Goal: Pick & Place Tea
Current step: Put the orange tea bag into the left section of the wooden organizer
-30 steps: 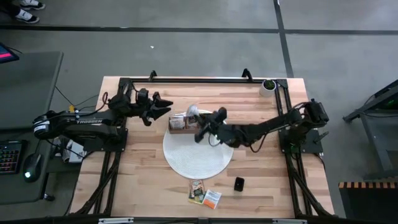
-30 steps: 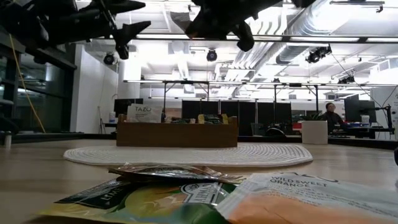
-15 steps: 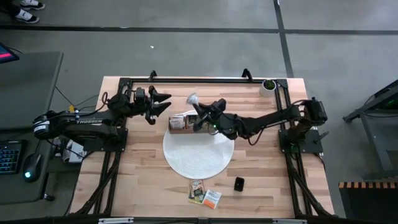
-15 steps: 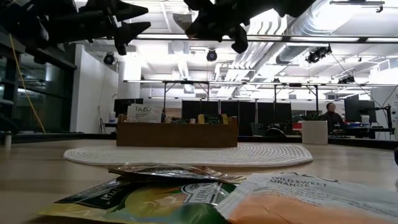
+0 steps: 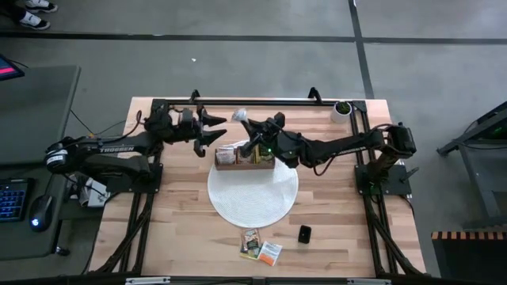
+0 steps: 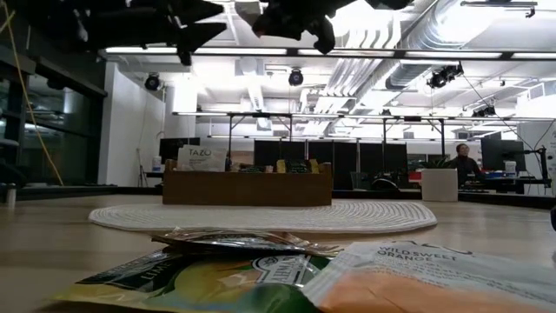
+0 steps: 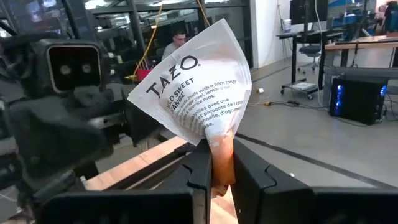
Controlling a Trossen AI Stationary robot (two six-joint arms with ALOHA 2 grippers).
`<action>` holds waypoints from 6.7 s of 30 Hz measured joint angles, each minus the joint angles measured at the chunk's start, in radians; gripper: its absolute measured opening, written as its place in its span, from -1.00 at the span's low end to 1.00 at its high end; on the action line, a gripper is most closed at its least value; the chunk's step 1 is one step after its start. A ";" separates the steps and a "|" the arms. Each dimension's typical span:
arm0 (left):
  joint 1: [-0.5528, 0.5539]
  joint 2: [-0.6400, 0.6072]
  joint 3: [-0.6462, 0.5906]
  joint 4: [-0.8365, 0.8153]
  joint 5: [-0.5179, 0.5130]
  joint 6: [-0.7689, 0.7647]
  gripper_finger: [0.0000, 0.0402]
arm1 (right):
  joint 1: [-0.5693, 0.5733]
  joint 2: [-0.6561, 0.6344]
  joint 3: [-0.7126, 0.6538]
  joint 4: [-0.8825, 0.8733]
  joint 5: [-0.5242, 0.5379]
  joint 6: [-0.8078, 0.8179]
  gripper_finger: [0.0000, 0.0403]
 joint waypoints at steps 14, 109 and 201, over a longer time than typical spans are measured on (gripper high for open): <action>0.000 0.093 0.165 -0.174 0.013 0.120 -0.04 | -0.024 0.000 0.004 -0.010 -0.002 -0.006 -0.85; -0.013 0.065 0.308 -1.056 0.228 0.387 -1.00 | 0.039 -0.301 0.000 -0.686 -0.278 0.087 -0.01; -0.156 0.202 0.309 -1.162 -0.346 0.508 -0.01 | 0.051 -0.300 -0.004 -0.805 -0.350 0.137 0.01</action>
